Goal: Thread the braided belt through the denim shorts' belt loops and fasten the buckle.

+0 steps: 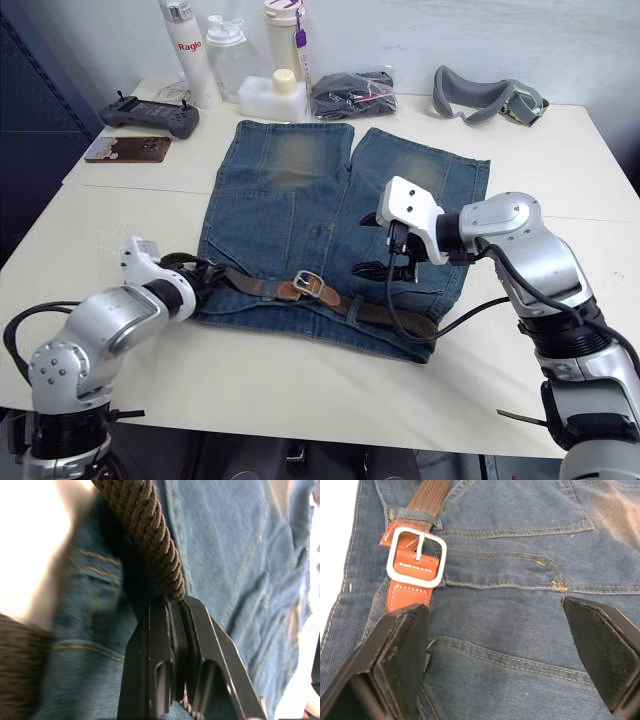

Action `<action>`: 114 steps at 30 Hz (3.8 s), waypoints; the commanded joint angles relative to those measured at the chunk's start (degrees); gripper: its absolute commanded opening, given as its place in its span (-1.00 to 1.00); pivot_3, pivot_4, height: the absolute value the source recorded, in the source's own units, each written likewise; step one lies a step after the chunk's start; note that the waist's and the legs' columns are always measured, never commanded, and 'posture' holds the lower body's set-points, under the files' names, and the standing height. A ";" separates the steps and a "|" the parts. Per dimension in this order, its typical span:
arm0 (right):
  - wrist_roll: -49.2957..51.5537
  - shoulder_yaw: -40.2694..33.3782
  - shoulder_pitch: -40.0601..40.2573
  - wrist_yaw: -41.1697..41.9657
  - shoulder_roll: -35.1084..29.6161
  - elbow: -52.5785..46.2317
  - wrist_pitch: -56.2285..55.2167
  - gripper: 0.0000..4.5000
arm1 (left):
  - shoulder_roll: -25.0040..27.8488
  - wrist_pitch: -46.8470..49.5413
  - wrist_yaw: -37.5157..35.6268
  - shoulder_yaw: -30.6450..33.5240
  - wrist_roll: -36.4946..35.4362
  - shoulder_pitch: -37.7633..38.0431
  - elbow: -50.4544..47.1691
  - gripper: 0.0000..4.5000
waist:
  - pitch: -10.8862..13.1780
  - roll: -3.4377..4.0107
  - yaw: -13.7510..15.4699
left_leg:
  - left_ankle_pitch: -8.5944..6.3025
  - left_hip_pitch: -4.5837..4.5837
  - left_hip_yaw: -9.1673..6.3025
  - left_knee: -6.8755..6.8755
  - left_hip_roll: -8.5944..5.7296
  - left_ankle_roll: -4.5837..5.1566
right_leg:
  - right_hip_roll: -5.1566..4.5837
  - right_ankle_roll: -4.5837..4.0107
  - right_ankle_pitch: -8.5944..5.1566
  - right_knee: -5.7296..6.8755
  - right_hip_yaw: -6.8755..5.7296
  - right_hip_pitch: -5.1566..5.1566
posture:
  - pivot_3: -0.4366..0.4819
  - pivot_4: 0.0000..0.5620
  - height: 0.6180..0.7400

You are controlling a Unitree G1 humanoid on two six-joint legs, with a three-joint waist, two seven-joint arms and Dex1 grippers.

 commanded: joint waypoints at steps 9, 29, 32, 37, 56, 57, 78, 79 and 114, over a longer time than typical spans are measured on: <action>-5.74 1.88 9.75 -0.80 -1.68 -17.95 -16.62 1.00 | 3.47 6.87 -4.84 -2.05 -0.70 -0.59 2.14 -0.99 | 0.00 0.00 -0.05 | 0.01 0.02 -0.06 -0.09 -0.02 -0.01 | 0.00 0.00 0.00 -0.09 -0.07 0.05 | -0.05 -0.47 -0.38; -49.63 7.28 14.54 -36.67 7.91 -4.73 -64.37 1.00 | 2.31 9.46 -6.08 -3.28 -0.70 -3.30 5.86 -0.99 | -0.01 0.00 1.14 | 0.22 0.12 -0.14 -0.10 -0.12 -0.19 | -0.02 0.02 0.10 0.08 -0.11 0.09 | -0.05 -0.47 -0.38; -51.12 7.58 12.76 -37.78 9.15 -3.63 -65.41 1.00 | 1.96 9.21 -6.02 -3.41 -0.70 -3.10 5.70 -0.99 | -0.01 0.00 1.16 | 0.24 0.12 -0.14 -0.10 -0.13 -0.20 | -0.02 0.02 0.10 0.12 -0.11 0.08 | -0.05 -0.47 -0.38; -53.80 8.41 9.01 -38.95 10.46 -0.02 -66.85 1.00 | 1.30 8.32 -5.89 -3.73 -0.70 -2.35 5.11 -0.99 | -0.01 0.00 1.21 | 0.24 0.12 -0.14 -0.10 -0.15 -0.19 | -0.02 0.01 0.10 0.13 -0.10 0.07 | -0.05 -0.47 -0.38; -48.50 9.70 7.85 -27.07 8.51 4.39 -64.60 0.63 | 1.20 5.19 -5.75 -4.88 -0.70 -0.58 3.46 -1.00 | -0.01 0.00 1.27 | 0.27 0.10 -0.15 -0.09 -0.18 -0.13 | -0.04 0.00 0.09 0.19 -0.08 0.05 | -0.05 -0.47 -0.38; -47.94 9.61 7.90 -26.10 8.31 4.20 -63.91 0.63 | 1.24 5.08 -5.80 -4.93 -0.70 -0.58 3.48 -1.00 | -0.01 0.00 1.28 | 0.27 0.10 -0.15 -0.09 -0.19 -0.13 | -0.06 0.00 0.09 0.19 -0.08 0.05 | -0.05 -0.47 -0.38; -45.46 9.32 7.60 -22.19 7.05 0.79 -64.58 -0.73 | 1.66 3.80 -6.43 -5.92 -0.70 -0.57 3.73 -1.00 | -0.01 -0.01 1.32 | 0.30 0.10 -0.19 -0.09 -0.24 -0.09 | -0.11 0.00 0.09 0.18 -0.11 0.06 | -0.05 -0.47 -0.38; -45.21 9.30 7.55 -22.18 7.00 0.81 -65.01 -0.97 | 1.72 3.80 -6.49 -5.93 -0.70 -0.61 3.74 -1.00 | -0.01 -0.01 1.32 | 0.30 0.10 -0.19 -0.09 -0.24 -0.09 | -0.11 0.00 0.09 0.18 -0.11 0.06 | -0.05 -0.47 -0.38; -3.53 1.92 -9.33 7.50 -2.17 23.40 -51.91 -1.00 | 41.14 30.80 -91.93 30.91 20.27 16.01 -9.49 0.98 | 0.46 -0.17 -1.95 | 0.41 -0.33 -0.21 -0.01 -0.12 -0.42 | -0.25 -1.90 -0.94 0.96 -0.18 -0.82 | -0.05 -0.47 -0.38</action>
